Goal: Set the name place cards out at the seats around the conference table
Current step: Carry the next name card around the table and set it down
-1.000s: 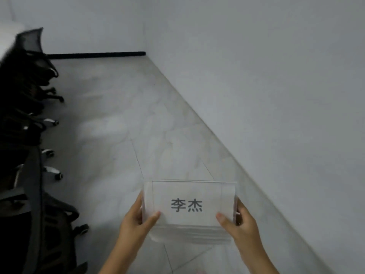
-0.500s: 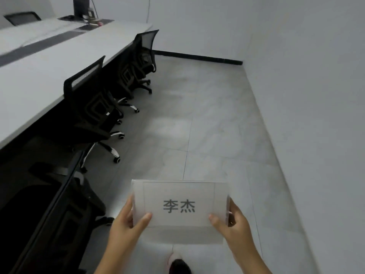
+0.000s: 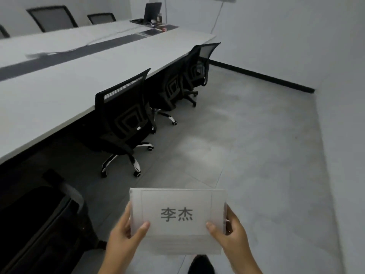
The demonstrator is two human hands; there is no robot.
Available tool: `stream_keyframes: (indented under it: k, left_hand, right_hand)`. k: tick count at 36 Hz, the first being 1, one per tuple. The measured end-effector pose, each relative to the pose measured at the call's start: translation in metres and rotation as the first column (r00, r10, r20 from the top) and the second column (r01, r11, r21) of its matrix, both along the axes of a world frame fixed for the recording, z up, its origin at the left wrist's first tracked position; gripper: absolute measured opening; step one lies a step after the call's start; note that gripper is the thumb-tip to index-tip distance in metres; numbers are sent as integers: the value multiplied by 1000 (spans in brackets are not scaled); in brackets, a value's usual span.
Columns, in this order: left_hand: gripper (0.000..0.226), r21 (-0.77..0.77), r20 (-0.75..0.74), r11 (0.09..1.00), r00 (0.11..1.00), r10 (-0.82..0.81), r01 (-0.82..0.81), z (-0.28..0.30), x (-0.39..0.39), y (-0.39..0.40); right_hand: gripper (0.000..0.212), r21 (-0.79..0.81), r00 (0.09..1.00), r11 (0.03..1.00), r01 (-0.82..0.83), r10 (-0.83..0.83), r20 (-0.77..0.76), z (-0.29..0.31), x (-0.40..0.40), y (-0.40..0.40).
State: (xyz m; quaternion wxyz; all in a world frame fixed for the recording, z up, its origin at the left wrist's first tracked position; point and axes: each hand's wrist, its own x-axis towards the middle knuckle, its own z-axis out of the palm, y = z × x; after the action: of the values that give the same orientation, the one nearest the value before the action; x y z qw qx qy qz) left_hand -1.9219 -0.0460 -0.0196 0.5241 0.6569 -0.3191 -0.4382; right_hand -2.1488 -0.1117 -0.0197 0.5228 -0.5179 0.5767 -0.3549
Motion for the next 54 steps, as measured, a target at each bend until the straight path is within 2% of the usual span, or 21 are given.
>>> stream_keyframes:
  k: [4,8,10,13,17,26,31,34,38,39,43,46,49,54]
  left_hand:
    - [74,-18,14,984,984,176,-176,8,5,-49]
    - [68,-3,35,935,934,355,-355,13,16,-76]
    - [65,4,38,909,908,417,-418,14,19,-83]
    - [63,21,57,851,851,523,-524,19,32,-96]
    - [63,16,87,777,775,625,-629,22,69,-123]
    - [67,-21,89,695,691,718,-719,27,207,-183]
    - [69,-5,43,605,604,796,-797,33,259,-201]
    - [69,33,18,539,539,842,-842,30,284,-206]
    - [65,43,30,431,432,901,-901,32,320,-218]
    - [65,45,32,398,399,916,-916,34,329,-221]
    - [62,17,58,273,274,960,-962,43,361,-231]
    - [61,-1,64,174,174,983,-985,50,381,-235]
    - [63,-10,63,106,105,992,-994,54,401,-237]
    - [67,-24,97,75,72,993,-997,57,443,-241]
  right_hand:
    - [52,-32,982,982,-186,186,9,1,21,-88]
    - [55,22,943,943,-332,331,43,5,50,-152]
    - [61,34,918,918,-395,394,39,4,65,-171]
    - [82,61,863,861,-506,505,27,-4,99,-206]
    - [86,70,775,772,-631,629,59,-10,162,-250]
    - [68,-30,694,696,-718,718,54,3,323,-320]
    - [65,-33,641,643,-765,766,58,19,395,-345]
    - [60,-21,562,563,-826,826,49,20,439,-357]
    - [84,20,440,439,-898,896,69,13,501,-373]
    - [85,31,404,403,-915,911,76,12,517,-377]
    - [62,6,298,299,-954,947,120,16,576,-385]
    - [65,2,233,235,-972,963,137,18,613,-386]
    - [54,4,208,211,-978,961,180,19,646,-384]
    - [85,14,231,234,-972,949,214,19,698,-380]
